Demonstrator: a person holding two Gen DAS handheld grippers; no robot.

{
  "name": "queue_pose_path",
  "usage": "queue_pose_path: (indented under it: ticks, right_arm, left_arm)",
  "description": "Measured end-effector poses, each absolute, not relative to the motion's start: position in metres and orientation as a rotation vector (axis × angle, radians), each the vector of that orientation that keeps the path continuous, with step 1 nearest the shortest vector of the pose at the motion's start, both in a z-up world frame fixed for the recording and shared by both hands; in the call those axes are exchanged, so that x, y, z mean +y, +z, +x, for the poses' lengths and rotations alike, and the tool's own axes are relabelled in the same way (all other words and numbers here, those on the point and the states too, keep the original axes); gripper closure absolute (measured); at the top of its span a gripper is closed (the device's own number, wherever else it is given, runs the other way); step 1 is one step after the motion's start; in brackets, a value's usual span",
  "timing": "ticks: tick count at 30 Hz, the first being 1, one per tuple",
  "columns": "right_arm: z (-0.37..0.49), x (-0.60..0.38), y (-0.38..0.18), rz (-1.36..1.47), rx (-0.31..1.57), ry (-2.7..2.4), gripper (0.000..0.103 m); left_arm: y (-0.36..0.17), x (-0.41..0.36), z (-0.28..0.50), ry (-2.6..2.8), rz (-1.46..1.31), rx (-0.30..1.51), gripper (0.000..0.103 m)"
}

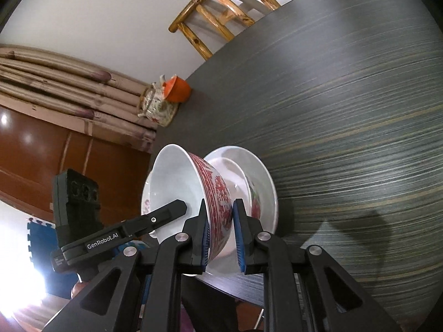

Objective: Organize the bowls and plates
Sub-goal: 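Carry the pink-patterned bowl onto the nested white bowls with both tools, then lower the pink-patterned bowl into the stack and open both tools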

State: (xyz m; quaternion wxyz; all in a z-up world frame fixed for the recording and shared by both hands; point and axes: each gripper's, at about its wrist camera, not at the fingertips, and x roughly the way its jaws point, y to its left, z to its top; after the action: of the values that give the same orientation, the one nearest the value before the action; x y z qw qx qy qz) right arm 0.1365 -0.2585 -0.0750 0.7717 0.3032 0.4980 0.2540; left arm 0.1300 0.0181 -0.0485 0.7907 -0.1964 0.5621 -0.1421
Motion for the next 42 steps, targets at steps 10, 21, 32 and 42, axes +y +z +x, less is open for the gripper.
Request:
queue_pose_path:
  ticks: [10, 21, 32, 42]
  right_arm:
    - [0.137, -0.247, -0.076, 0.604, 1.1, 0.514, 0.087]
    - [0.14, -0.245, -0.079, 0.603, 1.111, 0.502, 0.087]
    - [0.142, -0.25, -0.077, 0.604, 1.103, 0.493, 0.087]
    - [0.144, -0.247, -0.075, 0.592, 1.101, 0.487, 0.085]
  left_arm:
    - [-0.059, 0.022, 0.13, -0.304, -0.45, 1.229, 0.097]
    - [-0.059, 0.021, 0.137, -0.285, -0.439, 1.233, 0.095]
    - [-0.055, 0.012, 0.137, -0.268, -0.343, 1.214, 0.094]
    - [-0.049, 0.005, 0.134, -0.271, -0.263, 1.223, 0.088]
